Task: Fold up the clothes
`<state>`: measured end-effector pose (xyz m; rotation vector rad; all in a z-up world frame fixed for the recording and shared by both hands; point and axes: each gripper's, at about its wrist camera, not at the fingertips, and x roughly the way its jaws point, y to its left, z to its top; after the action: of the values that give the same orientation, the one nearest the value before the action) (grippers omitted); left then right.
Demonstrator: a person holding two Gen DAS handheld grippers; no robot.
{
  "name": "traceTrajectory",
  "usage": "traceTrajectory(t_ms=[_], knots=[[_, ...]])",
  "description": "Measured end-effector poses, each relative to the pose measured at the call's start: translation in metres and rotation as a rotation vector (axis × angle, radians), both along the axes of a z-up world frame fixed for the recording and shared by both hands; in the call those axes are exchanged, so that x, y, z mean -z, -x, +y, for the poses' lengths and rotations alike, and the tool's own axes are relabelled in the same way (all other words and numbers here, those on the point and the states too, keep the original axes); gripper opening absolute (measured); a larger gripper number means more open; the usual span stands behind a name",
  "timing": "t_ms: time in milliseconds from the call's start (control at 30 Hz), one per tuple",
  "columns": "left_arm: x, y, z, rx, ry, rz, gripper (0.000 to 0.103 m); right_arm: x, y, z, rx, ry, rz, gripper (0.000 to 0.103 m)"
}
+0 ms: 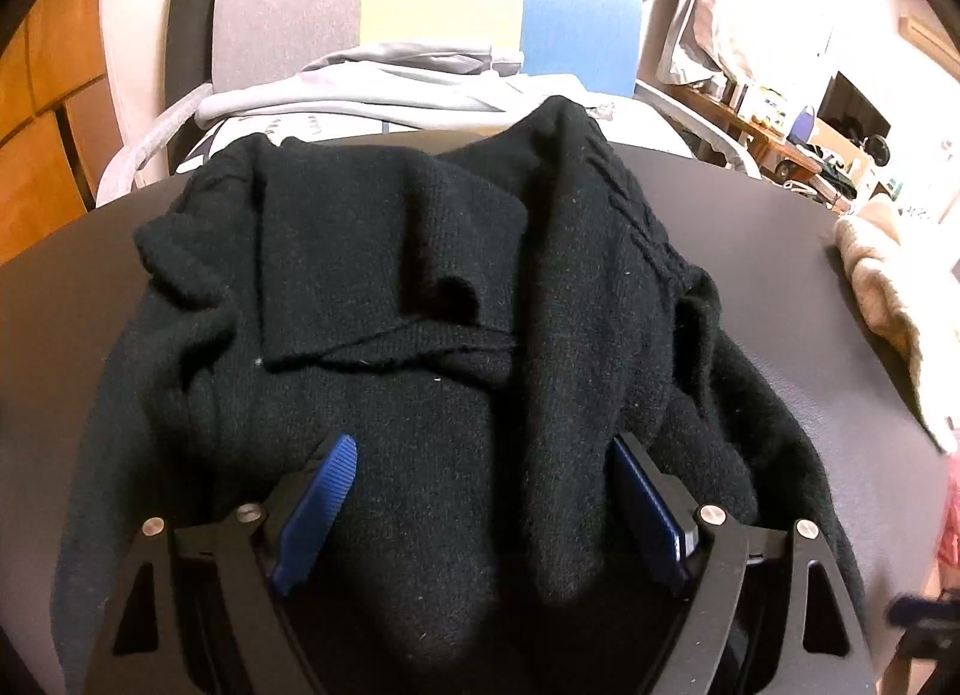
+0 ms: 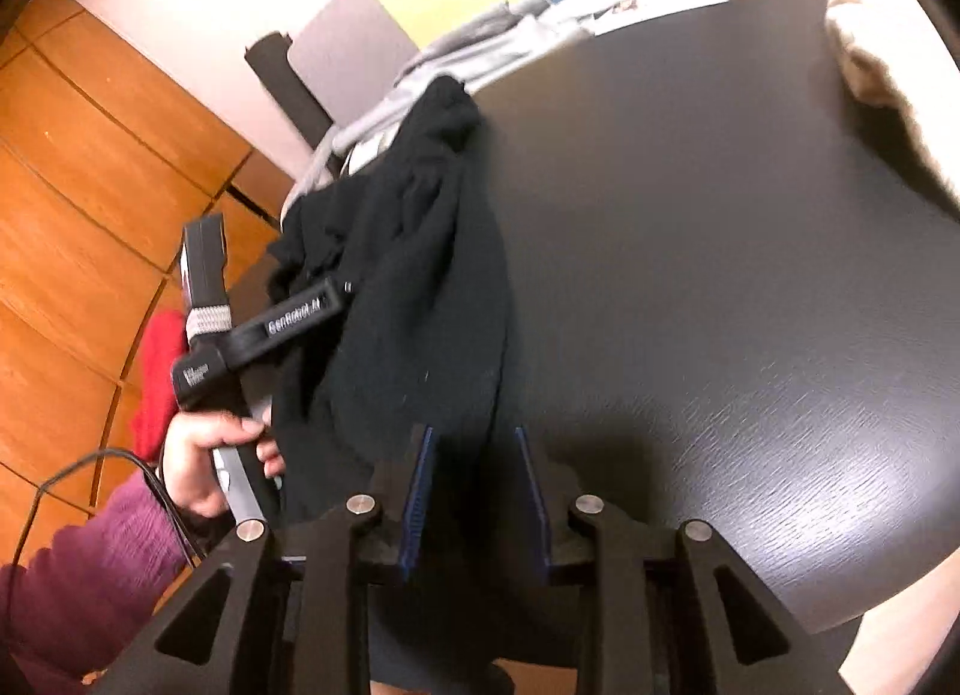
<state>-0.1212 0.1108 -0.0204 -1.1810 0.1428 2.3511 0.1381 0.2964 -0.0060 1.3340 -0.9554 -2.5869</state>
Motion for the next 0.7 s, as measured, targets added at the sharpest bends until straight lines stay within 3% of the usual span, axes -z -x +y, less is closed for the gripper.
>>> traceTrajectory(t_ms=[300,333,400,433,567,700], knots=[[-0.001,-0.001,-0.007,-0.004,-0.011,0.002,0.086,0.031,0.025,-0.037,-0.046,0.043,-0.047,0.028],[-0.001,-0.001,-0.007,-0.004,-0.014,0.001,0.086,0.032,0.031,-0.040,-0.051,0.033,-0.047,0.026],[-0.003,0.000,-0.007,-0.004,-0.021,-0.008,0.086,0.032,0.036,-0.045,-0.057,-0.017,-0.062,0.009],[-0.005,0.001,-0.009,-0.009,-0.031,-0.017,0.086,0.030,0.037,-0.045,-0.059,-0.035,-0.066,0.008],[-0.021,-0.003,-0.030,-0.071,-0.128,-0.037,0.083,0.012,0.038,-0.032,-0.032,-0.062,-0.029,0.006],[-0.035,-0.016,-0.058,-0.137,-0.239,-0.023,0.083,-0.021,0.040,-0.002,-0.008,-0.163,0.019,0.006]])
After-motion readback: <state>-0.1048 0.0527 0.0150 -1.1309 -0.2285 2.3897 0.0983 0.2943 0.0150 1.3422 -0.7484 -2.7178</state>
